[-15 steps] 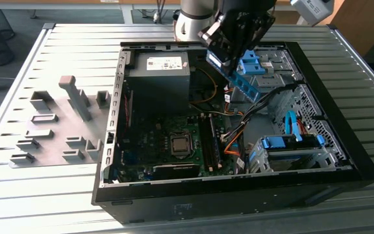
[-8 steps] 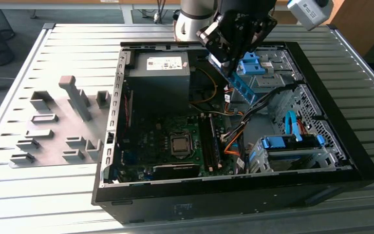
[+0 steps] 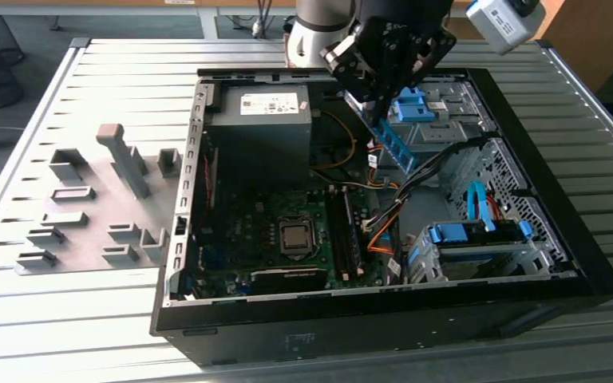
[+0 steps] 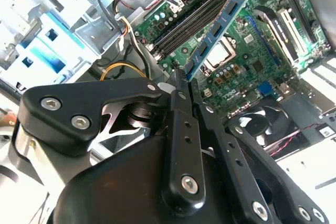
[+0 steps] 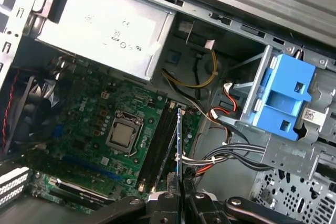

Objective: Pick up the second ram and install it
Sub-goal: 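Insert the second ram into the second slot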

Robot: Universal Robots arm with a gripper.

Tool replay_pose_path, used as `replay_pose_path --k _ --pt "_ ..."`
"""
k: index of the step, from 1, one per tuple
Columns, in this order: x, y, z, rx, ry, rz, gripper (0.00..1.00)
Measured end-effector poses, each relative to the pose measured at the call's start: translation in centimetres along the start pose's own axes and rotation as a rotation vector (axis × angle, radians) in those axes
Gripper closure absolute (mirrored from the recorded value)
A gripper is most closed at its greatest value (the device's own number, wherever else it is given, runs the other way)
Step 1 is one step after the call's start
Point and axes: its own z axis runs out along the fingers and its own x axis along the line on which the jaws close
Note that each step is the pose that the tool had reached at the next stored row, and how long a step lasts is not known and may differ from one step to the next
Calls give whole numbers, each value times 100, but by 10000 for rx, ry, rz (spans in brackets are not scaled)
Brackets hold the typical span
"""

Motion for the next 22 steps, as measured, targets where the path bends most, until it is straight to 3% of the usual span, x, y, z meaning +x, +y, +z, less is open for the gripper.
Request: replay_pose_path --k 4,18,22 --pt "0 0 7 8 -2 411 86" --pt "1 0 40 55 -11 2885 86" --pt "1 0 41 57 -12 3027 86"
